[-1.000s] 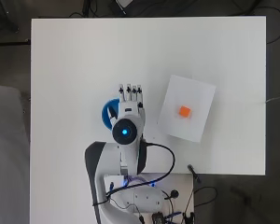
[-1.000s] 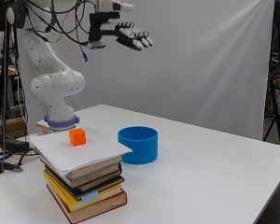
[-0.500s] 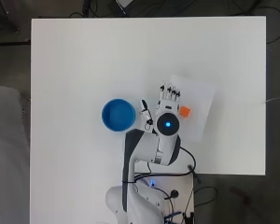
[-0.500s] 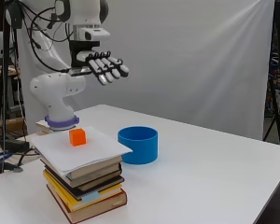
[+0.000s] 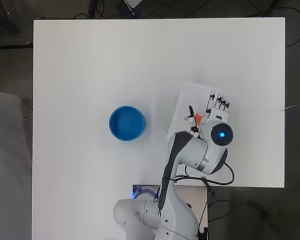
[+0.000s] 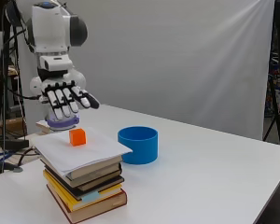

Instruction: Teleoperate dual arm-hand system to pick and place objects

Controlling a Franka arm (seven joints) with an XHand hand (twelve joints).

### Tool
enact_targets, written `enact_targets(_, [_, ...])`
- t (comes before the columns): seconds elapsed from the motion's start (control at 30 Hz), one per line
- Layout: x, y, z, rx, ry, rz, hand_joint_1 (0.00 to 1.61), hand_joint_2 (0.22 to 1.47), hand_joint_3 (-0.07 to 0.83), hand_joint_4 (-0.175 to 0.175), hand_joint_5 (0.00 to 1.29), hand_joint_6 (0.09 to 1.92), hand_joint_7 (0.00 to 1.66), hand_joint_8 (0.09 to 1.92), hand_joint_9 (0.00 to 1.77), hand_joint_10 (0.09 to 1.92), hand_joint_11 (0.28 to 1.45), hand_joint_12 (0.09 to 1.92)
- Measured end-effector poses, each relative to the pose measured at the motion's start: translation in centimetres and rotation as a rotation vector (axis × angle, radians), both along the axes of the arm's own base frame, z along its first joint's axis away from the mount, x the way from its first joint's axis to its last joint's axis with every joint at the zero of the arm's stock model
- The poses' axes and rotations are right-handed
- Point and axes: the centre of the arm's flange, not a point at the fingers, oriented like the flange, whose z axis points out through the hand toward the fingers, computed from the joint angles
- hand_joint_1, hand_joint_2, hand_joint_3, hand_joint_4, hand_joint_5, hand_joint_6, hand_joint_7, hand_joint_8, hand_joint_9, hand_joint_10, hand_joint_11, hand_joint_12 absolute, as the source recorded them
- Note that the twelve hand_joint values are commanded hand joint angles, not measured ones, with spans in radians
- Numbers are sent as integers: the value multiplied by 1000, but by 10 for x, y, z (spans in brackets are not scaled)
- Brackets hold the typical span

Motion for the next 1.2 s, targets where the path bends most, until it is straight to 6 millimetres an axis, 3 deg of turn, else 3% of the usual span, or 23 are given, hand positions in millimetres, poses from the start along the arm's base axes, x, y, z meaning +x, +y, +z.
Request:
enact_targets(0.1, [2, 15, 5, 17, -9, 50, 323, 983, 2, 72, 190, 87, 278, 87, 392, 87, 465, 87])
enact_targets(0.23, [12, 30, -4, 44, 37, 83, 331, 984, 2, 65, 194, 87, 284, 87, 390, 87, 460, 87])
enact_targets(0.5, [6, 25, -45, 86, 98, 57, 414, 1029, 8, 57, 268, 87, 332, 87, 435, 87, 470, 87])
enact_targets(0.53, [5, 25, -51, 93, 108, 59, 679, 1110, -6, 51, 445, 514, 507, 431, 649, 87, 573, 87])
enact_targets(0.57, [5, 24, -54, 98, 114, 67, 817, 1166, -8, 86, 591, 899, 717, 926, 880, 620, 672, 501])
enact_targets(0.6, [5, 23, -57, 101, 118, 73, 876, 1200, -5, 124, 671, 1126, 898, 1328, 1085, 1175, 768, 1015])
enact_targets(0.63, [4, 22, -60, 108, 119, 77, 896, 1222, -2, 149, 703, 1256, 997, 1572, 1202, 1532, 817, 1365])
enact_targets(0.7, [1, 21, -63, 133, 107, 98, 902, 1243, 1, 170, 718, 1362, 1056, 1765, 1280, 1825, 844, 1664])
enact_targets(0.83, [0, 25, -60, 179, 75, 175, 901, 1249, 1, 175, 719, 1394, 1059, 1828, 1290, 1906, 851, 1756])
enact_targets(1.1, [14, 52, -16, 177, -3, 228, 904, 1244, -1, 175, 728, 1384, 1073, 1877, 1313, 1920, 900, 1788])
enact_targets(1.2, [14, 53, -15, 176, -1, 235, 905, 1243, -1, 175, 730, 1382, 1079, 1885, 1325, 1920, 923, 1799])
